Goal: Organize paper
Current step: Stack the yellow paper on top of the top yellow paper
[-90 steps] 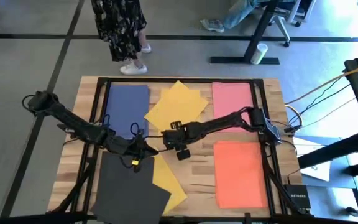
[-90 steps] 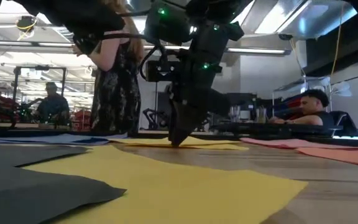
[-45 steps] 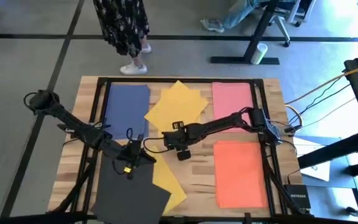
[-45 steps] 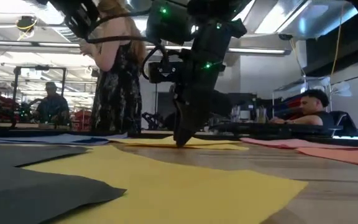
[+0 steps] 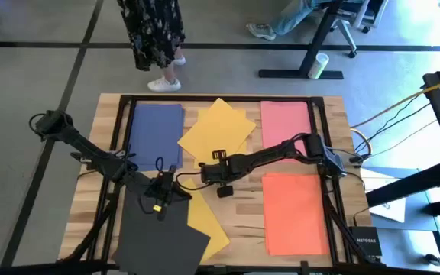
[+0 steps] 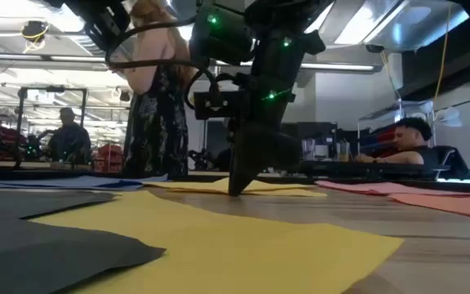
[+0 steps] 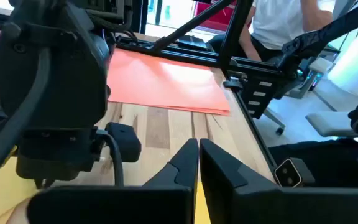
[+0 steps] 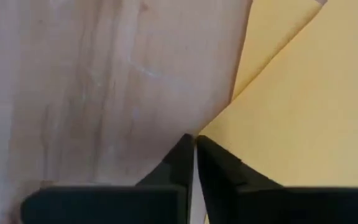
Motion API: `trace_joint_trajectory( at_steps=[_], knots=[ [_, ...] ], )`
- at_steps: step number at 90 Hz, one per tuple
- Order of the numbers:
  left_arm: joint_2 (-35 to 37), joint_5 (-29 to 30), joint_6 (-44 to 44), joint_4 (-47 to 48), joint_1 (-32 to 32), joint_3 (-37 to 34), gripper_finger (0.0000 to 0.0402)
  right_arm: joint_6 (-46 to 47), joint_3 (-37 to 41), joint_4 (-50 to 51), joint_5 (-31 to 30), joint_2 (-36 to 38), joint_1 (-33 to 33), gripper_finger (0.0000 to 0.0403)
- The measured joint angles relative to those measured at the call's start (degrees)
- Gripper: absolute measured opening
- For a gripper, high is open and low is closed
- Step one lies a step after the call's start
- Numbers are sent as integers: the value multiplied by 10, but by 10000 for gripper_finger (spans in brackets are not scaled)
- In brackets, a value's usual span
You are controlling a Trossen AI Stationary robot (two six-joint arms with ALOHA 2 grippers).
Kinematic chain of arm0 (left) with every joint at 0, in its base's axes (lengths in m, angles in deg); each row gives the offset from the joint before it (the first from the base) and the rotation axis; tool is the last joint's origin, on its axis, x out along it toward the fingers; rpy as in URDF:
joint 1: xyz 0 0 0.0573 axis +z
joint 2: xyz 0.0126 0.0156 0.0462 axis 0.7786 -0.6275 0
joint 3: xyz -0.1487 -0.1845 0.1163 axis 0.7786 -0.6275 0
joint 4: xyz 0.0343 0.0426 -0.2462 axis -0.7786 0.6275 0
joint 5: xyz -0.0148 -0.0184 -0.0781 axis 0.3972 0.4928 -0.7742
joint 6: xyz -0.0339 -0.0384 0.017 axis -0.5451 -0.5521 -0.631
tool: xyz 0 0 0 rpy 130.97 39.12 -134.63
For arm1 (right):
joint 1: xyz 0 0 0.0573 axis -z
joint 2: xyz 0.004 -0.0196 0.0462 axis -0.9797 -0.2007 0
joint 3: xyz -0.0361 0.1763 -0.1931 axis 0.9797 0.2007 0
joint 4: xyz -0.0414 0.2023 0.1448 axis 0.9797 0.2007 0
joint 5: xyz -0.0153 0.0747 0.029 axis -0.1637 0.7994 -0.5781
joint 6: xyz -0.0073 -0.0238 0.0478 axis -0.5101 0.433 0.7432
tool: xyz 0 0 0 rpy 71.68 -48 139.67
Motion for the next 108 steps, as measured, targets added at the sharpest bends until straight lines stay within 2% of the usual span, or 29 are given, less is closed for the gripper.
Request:
trace_joint_trajectory(
  at_steps=[16, 53, 67, 85, 108],
  knots=[
    [19, -1, -3, -3, -8, 0, 0, -2, 0, 20, -5, 1, -14, 2],
    [139, -12, 23, 7, -52, 0, 0, -3, 1, 70, -16, 7, -50, 0],
    [148, -11, 7, 43, -19, 0, 0, -7, 2, 94, -16, 22, -62, 0],
    [138, -11, -68, 126, 46, 0, 0, -7, 1, 127, -19, 60, -68, 0],
    [90, -14, -103, 166, 108, 0, 0, -7, 1, 175, -31, 92, -80, 0]
  ],
)
